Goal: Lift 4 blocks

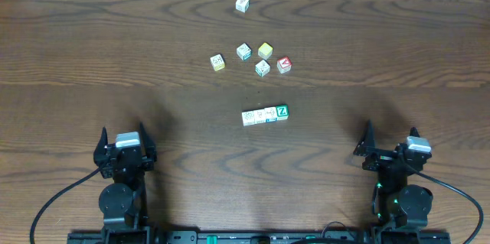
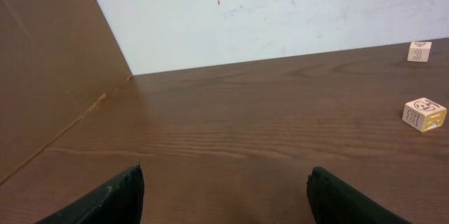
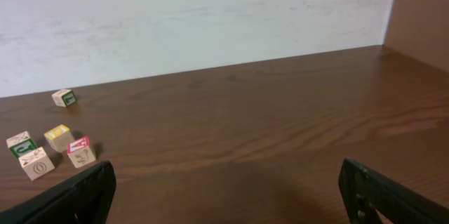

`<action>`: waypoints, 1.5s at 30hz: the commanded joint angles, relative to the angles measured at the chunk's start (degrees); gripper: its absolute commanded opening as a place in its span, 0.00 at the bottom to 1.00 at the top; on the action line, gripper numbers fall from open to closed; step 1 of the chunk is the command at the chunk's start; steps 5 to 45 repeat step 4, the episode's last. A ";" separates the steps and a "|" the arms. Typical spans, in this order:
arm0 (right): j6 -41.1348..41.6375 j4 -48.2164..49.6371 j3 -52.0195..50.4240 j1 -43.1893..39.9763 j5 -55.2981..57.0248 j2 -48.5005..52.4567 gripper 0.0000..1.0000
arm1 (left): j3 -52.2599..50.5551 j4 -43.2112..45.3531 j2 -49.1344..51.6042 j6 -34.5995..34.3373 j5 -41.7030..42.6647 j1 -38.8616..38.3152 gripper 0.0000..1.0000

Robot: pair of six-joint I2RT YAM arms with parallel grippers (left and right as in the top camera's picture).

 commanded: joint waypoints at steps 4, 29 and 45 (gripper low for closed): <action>-0.76 -0.28 -0.09 -0.28 -0.44 -0.35 0.99 | -0.79 -2.58 -0.31 -0.07 -0.55 0.35 0.75; -0.76 -0.28 -0.09 -0.28 -0.44 -0.35 0.99 | -0.79 -2.58 -0.31 -0.07 -0.55 0.35 0.75; -0.76 -0.28 -0.09 -0.28 -0.44 -0.35 0.99 | -0.79 -2.58 -0.31 -0.07 -0.55 0.35 0.75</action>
